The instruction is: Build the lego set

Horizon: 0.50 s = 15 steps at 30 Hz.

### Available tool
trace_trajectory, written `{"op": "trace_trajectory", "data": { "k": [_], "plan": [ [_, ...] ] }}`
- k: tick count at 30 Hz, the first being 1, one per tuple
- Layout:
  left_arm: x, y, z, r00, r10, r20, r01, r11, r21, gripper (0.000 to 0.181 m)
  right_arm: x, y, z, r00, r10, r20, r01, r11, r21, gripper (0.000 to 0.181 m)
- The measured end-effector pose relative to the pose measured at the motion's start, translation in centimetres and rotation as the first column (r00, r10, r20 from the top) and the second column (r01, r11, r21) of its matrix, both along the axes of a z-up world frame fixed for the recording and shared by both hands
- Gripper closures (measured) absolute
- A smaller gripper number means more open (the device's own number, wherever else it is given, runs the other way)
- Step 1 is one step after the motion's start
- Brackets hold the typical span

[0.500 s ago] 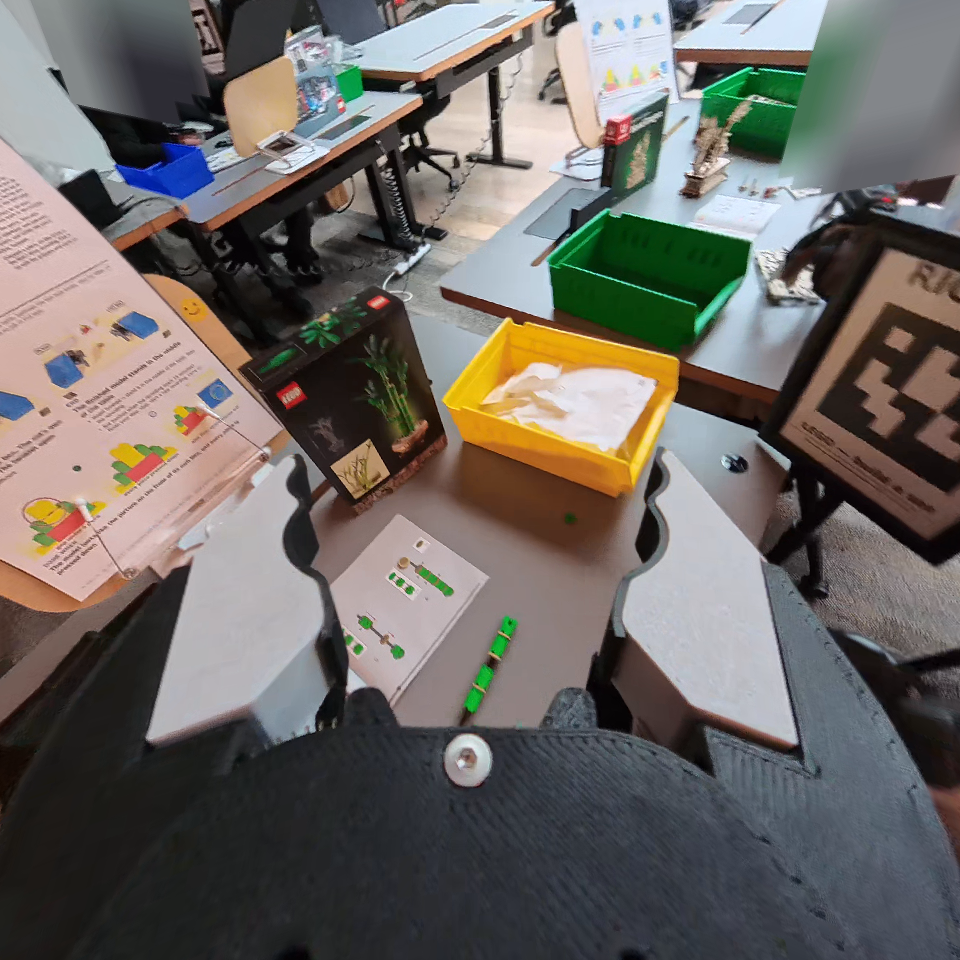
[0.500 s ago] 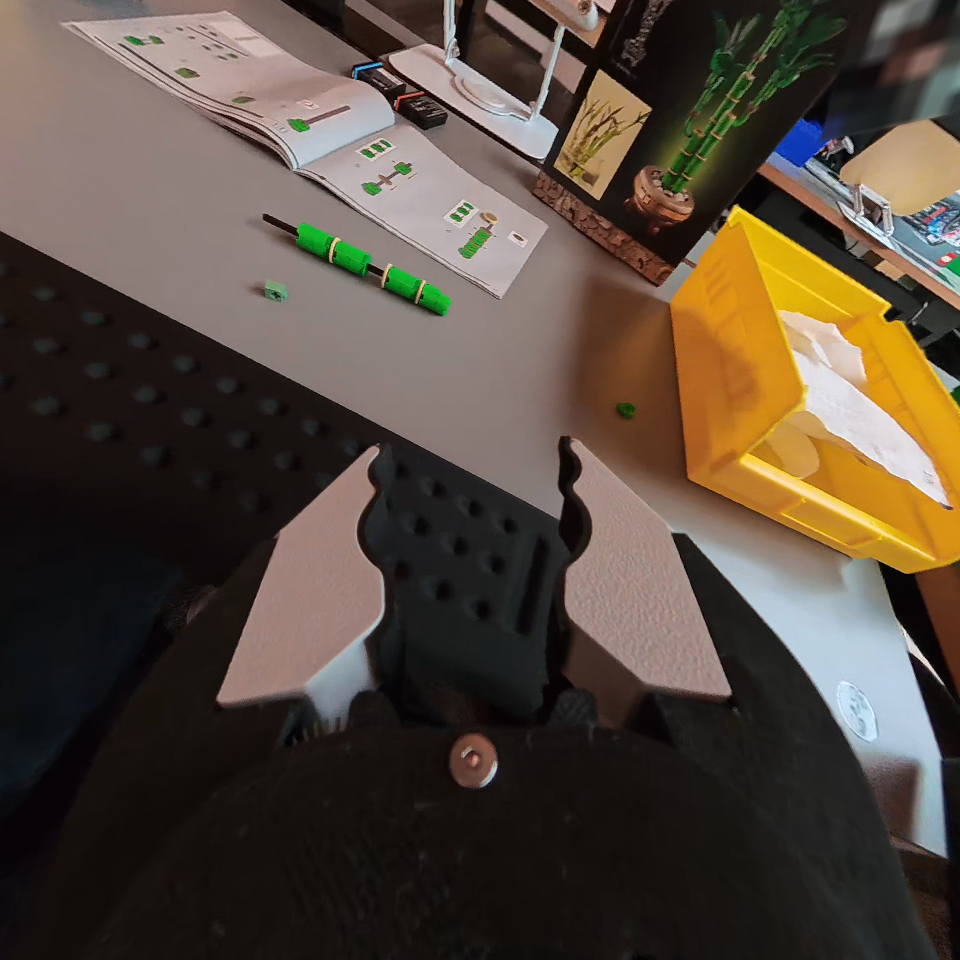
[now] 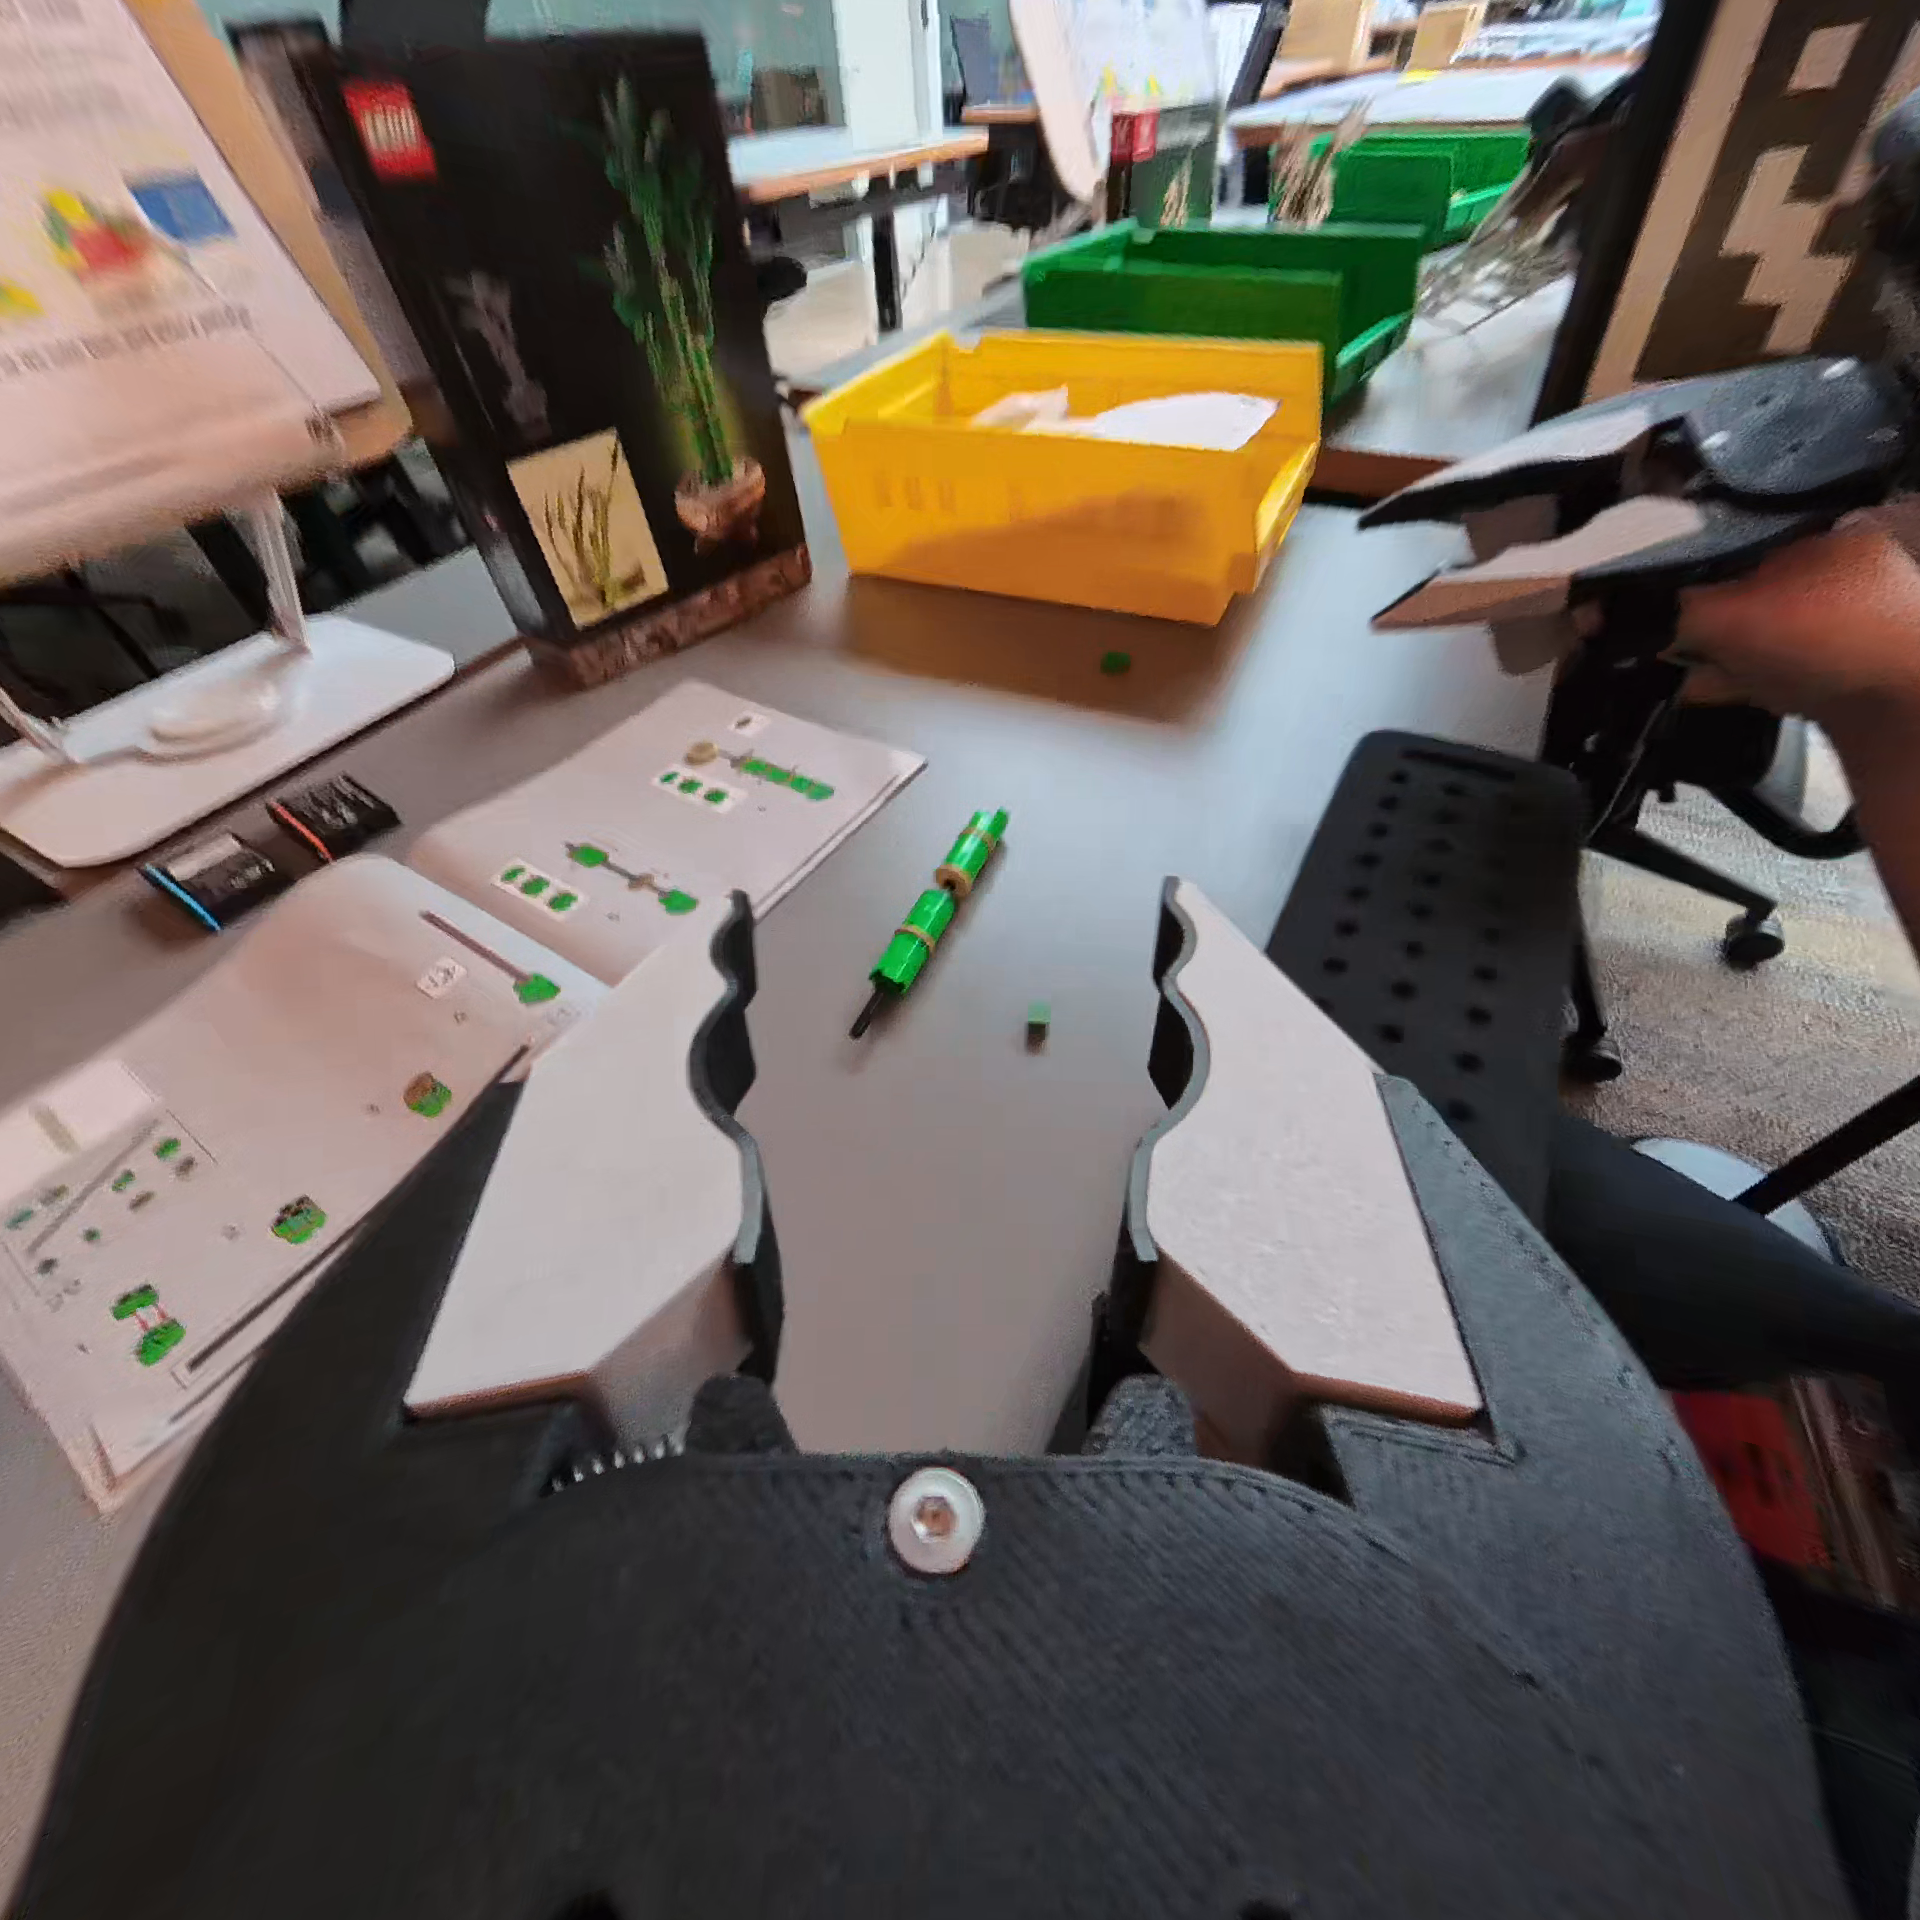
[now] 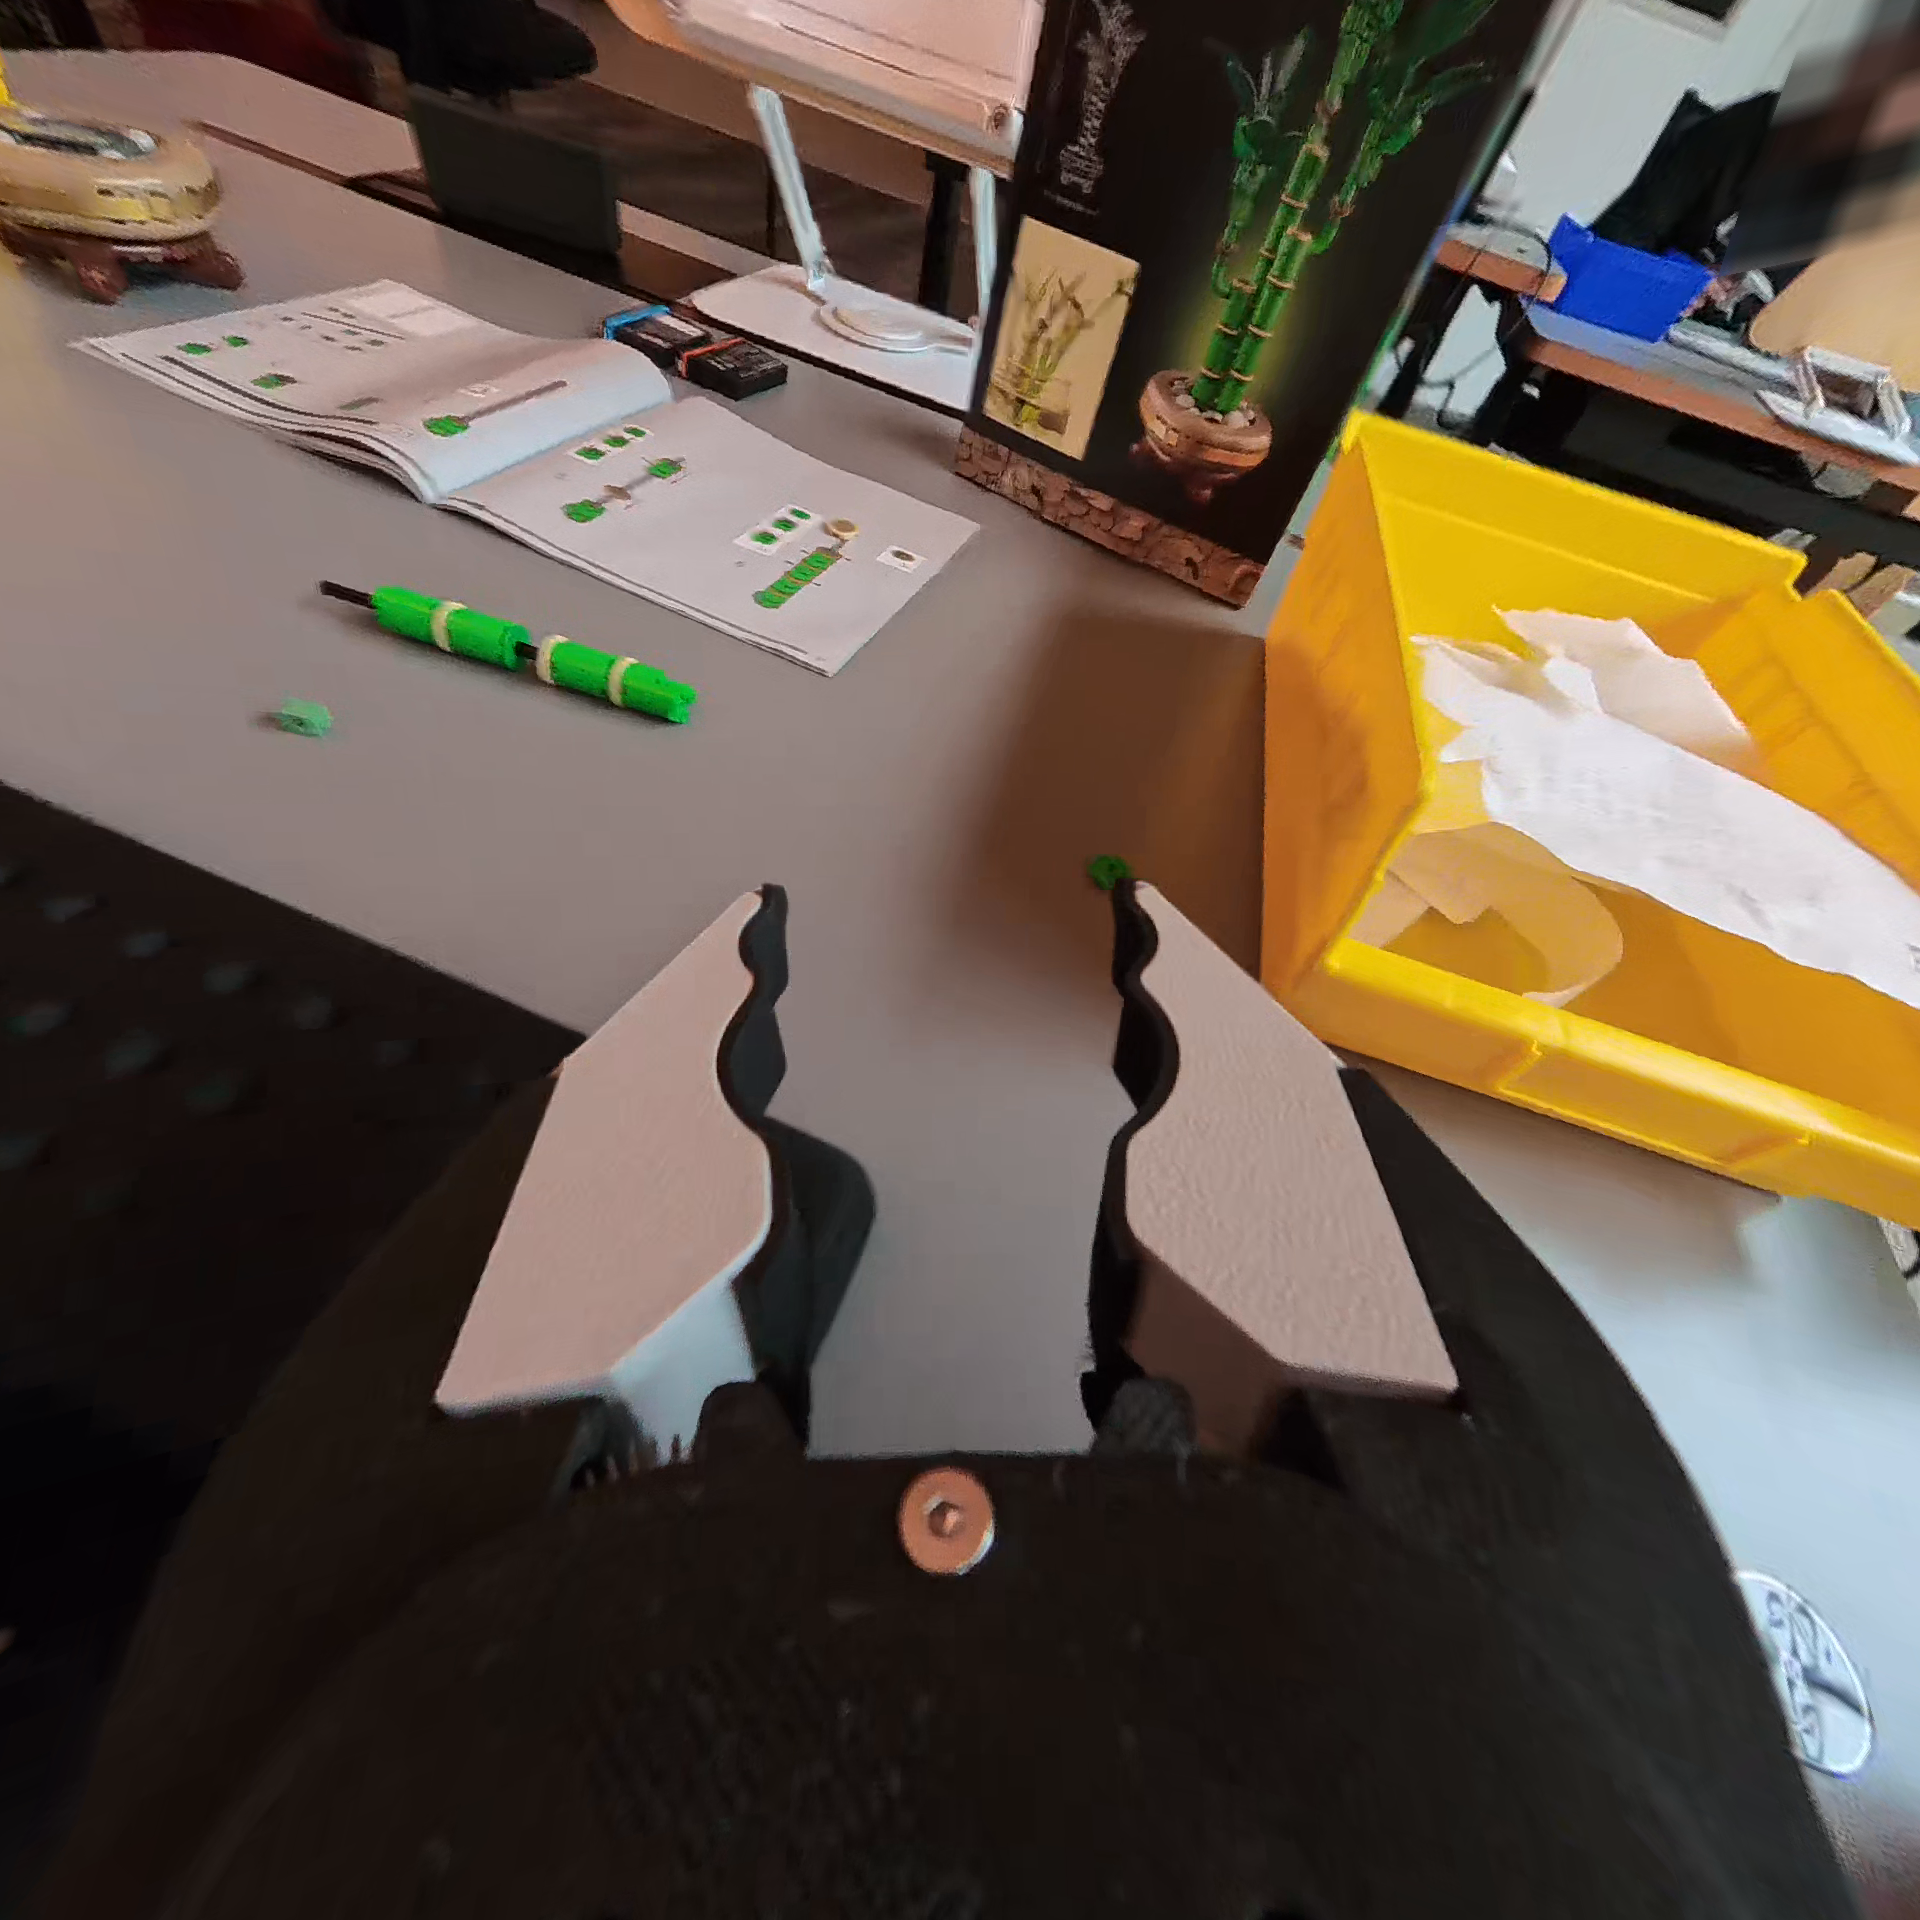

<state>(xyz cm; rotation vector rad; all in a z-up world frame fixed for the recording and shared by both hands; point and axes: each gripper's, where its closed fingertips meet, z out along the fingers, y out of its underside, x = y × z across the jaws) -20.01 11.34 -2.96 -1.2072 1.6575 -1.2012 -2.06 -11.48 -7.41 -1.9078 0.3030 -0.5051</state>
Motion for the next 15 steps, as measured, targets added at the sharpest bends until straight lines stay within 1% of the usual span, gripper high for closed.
{"op": "trace_trajectory", "data": {
  "k": [1,2,4,5,7,10,13,14,15],
  "plan": [
    [1.0,0.7,-1.2,0.999,-0.006,-0.047,0.006,1.000,0.000,0.100,0.9,0.2,-0.6,1.000,-0.001,-0.030,0.000,1.000,-0.026,0.119],
    [1.7,1.1,-1.8,0.997,-0.024,-0.080,0.024,1.000,-0.007,0.101,1.3,0.6,-1.5,0.996,0.030,-0.081,-0.036,0.997,-0.068,0.121],
    [2.7,1.5,-1.6,0.996,-0.060,-0.070,0.057,0.997,-0.047,0.107,2.1,1.5,-2.6,0.981,0.064,-0.183,-0.087,0.989,-0.123,0.127],
    [3.0,1.5,-1.2,0.996,-0.075,-0.054,0.072,0.995,-0.063,0.112,2.1,2.3,-2.7,0.969,0.104,-0.226,-0.133,0.984,-0.117,0.130],
    [3.1,1.8,-1.2,0.995,-0.085,-0.057,0.081,0.994,-0.070,0.113,1.5,4.4,-2.1,0.937,0.189,-0.293,-0.216,0.974,-0.065,0.137],
    [2.2,2.0,-1.8,0.991,-0.100,-0.088,0.095,0.993,-0.066,0.114,0.1,6.8,-0.6,0.914,0.271,-0.303,-0.270,0.962,0.046,0.140],
    [0.1,2.7,-2.8,0.990,-0.068,-0.124,0.062,0.997,-0.048,0.115,-2.7,8.5,0.4,0.878,0.386,-0.282,-0.357,0.922,0.150,0.145],
    [-0.8,2.5,-2.9,0.990,-0.069,-0.126,0.062,0.996,-0.058,0.115,-3.8,9.1,0.3,0.865,0.426,-0.266,-0.401,0.905,0.146,0.145],
    [-1.8,2.2,-2.9,0.990,-0.079,-0.118,0.071,0.995,-0.075,0.115,-4.8,9.9,0.1,0.850,0.470,-0.239,-0.458,0.883,0.108,0.145]
  ]
}}
